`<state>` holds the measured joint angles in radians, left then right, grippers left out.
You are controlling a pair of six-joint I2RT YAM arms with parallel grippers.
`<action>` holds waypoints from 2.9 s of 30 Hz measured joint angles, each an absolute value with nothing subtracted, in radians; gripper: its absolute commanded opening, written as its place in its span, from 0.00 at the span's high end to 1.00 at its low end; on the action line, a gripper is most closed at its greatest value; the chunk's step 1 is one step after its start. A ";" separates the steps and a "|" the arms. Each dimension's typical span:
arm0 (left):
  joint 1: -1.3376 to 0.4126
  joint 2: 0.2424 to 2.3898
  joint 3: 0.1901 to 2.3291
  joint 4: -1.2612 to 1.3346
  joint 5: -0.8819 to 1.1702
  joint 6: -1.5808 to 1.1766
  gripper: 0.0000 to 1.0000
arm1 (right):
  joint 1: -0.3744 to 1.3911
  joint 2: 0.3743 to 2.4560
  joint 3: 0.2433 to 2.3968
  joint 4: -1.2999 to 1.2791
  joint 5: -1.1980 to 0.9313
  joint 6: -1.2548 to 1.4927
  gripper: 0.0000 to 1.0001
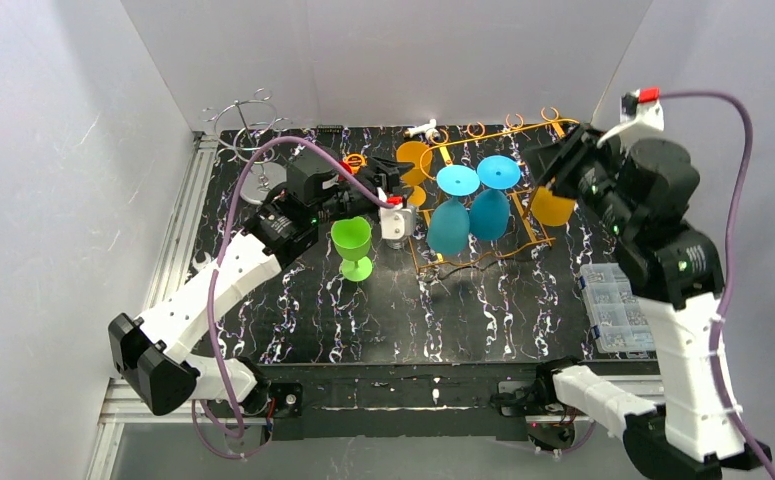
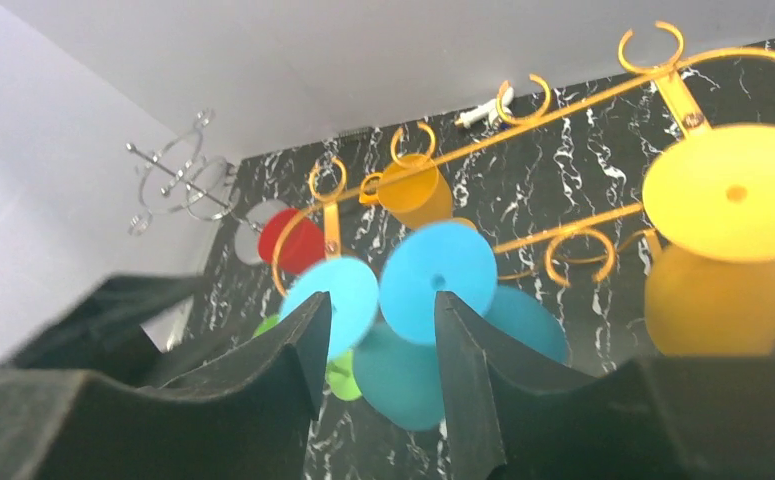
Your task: Place the wine glass upside down on the wine glass rack
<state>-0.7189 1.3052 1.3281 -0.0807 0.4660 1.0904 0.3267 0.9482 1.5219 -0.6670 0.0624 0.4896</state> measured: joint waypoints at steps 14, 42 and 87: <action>-0.719 1.370 1.288 0.023 0.536 1.271 0.82 | 0.327 1.363 1.859 -0.837 0.076 0.581 0.44; -0.725 1.375 1.283 0.030 0.627 1.338 1.00 | 0.327 1.646 2.007 -0.863 0.175 0.542 0.60; -0.708 1.074 1.119 -0.112 0.546 1.219 0.95 | 0.325 1.530 1.799 -0.673 0.317 0.826 0.46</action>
<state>-0.7078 1.0737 1.1187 -0.1123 0.5457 1.2190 0.3248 1.5303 1.7992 -0.6735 0.3168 0.8265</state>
